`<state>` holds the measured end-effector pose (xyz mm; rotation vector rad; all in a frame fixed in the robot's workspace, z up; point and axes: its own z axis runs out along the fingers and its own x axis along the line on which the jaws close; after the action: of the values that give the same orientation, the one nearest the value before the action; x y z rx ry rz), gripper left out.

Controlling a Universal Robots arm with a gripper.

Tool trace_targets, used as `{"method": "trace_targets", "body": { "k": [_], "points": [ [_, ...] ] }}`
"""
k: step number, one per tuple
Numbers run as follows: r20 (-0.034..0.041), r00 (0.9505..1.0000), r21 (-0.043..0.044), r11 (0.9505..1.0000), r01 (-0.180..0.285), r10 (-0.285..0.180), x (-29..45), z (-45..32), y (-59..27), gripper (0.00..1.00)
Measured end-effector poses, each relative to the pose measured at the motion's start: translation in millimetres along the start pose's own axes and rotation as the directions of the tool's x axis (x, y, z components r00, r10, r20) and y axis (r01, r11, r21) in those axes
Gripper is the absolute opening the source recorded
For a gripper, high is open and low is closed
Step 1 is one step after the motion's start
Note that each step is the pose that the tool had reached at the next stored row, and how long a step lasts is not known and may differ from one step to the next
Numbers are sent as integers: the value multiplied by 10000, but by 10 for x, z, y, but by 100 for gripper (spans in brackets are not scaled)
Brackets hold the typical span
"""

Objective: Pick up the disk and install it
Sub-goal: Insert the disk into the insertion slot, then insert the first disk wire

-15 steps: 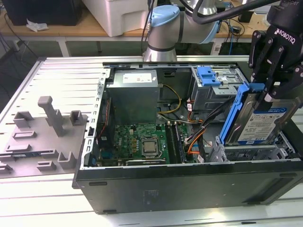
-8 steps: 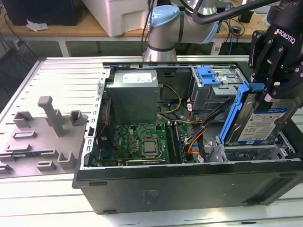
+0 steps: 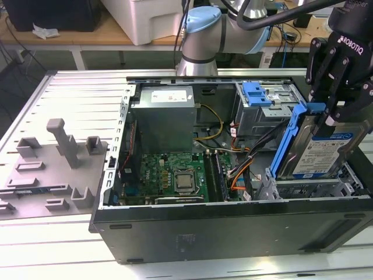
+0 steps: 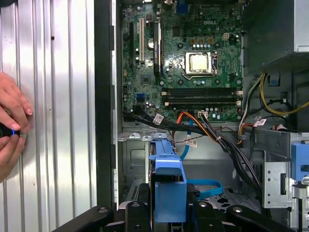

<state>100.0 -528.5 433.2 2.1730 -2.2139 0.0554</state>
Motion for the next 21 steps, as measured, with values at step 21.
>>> {"method": "trace_targets", "body": {
  "k": [21],
  "points": [
    [0, 10000, 0, 10000, -1, 1, -1, 16, 0, 62]
  ]
}}
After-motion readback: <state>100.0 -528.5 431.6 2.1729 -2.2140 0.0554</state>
